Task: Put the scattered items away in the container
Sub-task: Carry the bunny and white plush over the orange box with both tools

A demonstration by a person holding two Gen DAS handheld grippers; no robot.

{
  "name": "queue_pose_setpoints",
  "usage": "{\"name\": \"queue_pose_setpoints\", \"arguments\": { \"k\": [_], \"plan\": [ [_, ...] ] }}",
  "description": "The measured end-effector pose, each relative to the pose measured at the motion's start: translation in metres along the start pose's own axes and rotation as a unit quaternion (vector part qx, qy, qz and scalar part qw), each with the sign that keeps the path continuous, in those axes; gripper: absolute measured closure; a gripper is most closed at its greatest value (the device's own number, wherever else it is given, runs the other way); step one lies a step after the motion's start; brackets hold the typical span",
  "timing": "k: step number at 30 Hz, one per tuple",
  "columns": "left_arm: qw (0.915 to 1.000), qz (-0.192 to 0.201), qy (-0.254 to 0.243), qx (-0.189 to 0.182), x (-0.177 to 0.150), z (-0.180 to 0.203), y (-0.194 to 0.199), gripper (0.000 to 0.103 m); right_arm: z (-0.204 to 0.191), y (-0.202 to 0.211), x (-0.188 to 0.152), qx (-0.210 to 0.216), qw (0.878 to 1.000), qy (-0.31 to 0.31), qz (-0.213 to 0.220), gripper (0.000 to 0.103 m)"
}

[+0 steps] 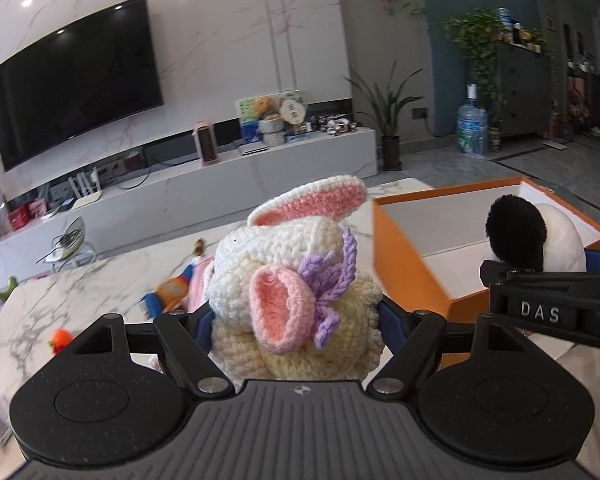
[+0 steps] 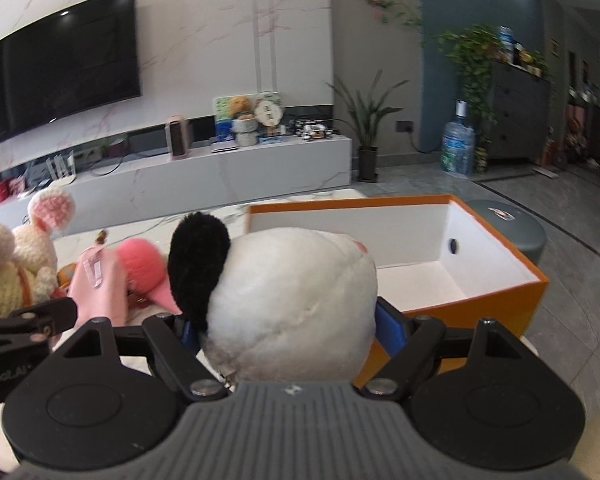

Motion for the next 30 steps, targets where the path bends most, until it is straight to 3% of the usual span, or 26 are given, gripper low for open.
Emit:
{"name": "queue_pose_setpoints", "arguments": {
  "k": [14,22,30],
  "plan": [
    [0.9969,0.028,-0.043,-0.060,0.047,0.074,-0.038,0.014,0.074,-0.036,0.044,-0.027,0.999,-0.017,0.008,0.020],
    [0.9926,0.004,-0.073,-0.097,0.054,0.106,-0.080,0.013,0.107,-0.085,0.055,-0.005,0.998,-0.014,-0.055,0.020],
    [0.9891,-0.043,-0.086,-0.112,0.035,0.116,-0.116,0.014,0.115,-0.128,0.043,0.011,0.993,-0.030,-0.114,0.020]
  ]
}}
Point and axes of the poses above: each gripper's, at about its wrist camera, not at the fingertips, and y roughly against the way its jaws point, z to its right, x to its top, the point moved 7 cm from there along -y, roughly the way its jaws point
